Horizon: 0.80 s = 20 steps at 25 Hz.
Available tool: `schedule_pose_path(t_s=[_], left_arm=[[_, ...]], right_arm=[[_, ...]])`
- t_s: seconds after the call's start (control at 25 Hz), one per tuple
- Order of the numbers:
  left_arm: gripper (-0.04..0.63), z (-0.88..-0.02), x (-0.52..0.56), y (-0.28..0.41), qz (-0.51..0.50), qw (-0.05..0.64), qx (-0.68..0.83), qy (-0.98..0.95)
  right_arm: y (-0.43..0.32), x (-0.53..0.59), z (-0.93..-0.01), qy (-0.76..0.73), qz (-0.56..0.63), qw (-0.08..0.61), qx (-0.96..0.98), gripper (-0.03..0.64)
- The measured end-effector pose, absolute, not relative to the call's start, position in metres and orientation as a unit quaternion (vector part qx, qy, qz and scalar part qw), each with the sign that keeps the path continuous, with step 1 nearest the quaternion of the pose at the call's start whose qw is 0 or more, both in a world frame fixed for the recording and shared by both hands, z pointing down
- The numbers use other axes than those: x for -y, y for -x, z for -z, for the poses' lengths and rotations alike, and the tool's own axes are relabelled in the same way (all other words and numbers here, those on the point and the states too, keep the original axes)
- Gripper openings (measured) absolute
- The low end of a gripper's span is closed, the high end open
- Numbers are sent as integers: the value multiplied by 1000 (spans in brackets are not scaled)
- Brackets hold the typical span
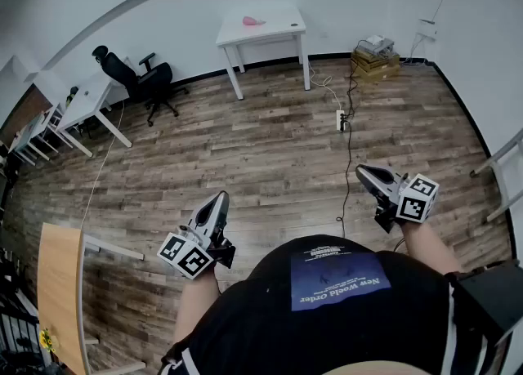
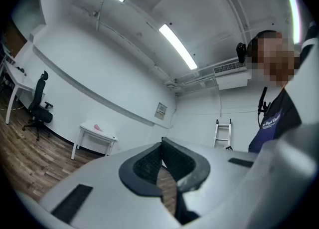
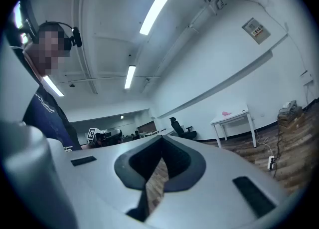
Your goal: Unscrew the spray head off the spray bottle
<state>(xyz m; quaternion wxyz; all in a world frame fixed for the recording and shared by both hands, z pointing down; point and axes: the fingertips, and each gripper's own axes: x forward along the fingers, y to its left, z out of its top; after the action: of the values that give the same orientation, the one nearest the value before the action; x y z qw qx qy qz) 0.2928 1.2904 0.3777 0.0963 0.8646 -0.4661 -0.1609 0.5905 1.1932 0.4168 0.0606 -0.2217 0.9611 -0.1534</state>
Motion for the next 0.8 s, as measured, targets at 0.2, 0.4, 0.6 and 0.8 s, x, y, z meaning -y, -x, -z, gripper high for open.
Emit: schedule_pose_path(t_s=[0.2,0.4,0.6,0.8], left_arm=[[-10,-378,-1286,-324,156,104,464,-866],[-10,-381,-1279,-361,146,118,458,-869],[-11,-384,-1275,-379,134,131,459,-869],[-9,-390,-1265,-367,134,145,464,-864]], right_arm=[[-622,-1192,-421,224,164,66,-959,-6],[-652,-1188,-430,225,175,73,-956,-6],[-665,-1182,-444,221,189,70,-954,-6],[-650,-1170,-450,214,194,69,-955,-6]])
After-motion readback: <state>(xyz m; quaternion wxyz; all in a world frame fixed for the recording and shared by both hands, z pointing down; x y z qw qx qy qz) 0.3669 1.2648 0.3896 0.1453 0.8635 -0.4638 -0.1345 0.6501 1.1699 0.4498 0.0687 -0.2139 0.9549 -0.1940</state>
